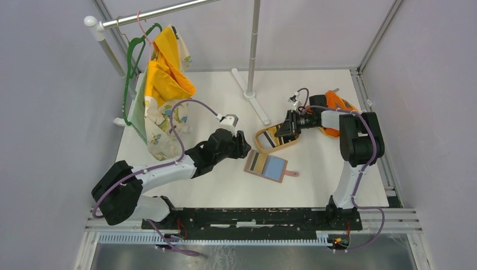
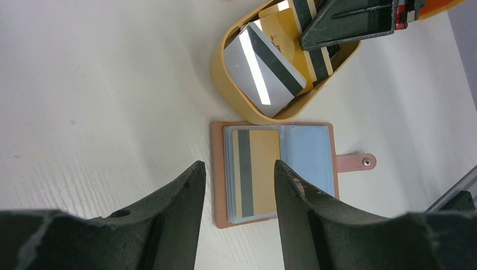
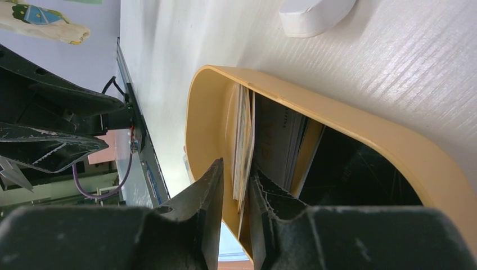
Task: Put the credit cards into the card holder
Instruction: Pick up the credit card from the storage box.
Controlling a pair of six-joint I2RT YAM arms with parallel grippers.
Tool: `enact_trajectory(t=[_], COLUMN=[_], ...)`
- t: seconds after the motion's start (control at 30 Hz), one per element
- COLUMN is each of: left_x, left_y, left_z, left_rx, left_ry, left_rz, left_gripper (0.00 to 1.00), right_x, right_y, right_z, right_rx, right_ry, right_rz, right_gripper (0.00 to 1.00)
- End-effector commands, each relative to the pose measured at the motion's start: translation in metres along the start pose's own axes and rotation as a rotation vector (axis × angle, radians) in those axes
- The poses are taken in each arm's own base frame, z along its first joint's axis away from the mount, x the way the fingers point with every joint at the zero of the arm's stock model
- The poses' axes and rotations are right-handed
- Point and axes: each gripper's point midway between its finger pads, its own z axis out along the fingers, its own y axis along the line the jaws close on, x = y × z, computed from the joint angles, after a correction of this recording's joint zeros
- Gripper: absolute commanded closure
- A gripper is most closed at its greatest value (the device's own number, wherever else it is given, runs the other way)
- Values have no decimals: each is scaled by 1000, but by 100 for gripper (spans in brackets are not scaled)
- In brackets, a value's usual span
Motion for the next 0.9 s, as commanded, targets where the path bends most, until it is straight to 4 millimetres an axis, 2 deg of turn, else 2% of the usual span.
enact_trajectory(t=[0.0, 0.47, 0.57, 0.7, 0.77, 0.87], left_x=[-13, -14, -15, -18, -20, -27], left_y=[-11, -11, -12, -14, -20, -37], left_z=[-7, -10, -11, -15, -19, -32], left_rx=[49, 53, 56, 68, 104, 215], left_ry=[-43, -48, -51, -60, -69, -112], left_rz=[7, 8, 7, 4, 3, 10], left_gripper=[45, 45, 45, 45, 45, 46], right_x=[-13, -16, -15, -20, -24, -29], right_y=[16, 7, 2, -3, 1, 16], right_z=[-10, -21, -22, -30, -38, -46], right_rx=[-35, 6, 33, 81, 86, 74], right_ry=[-43, -64, -63, -77, -100, -127], right_rz=[-69, -66, -67, -93, -114, -173], right_gripper=[73, 74, 80, 94, 100, 100])
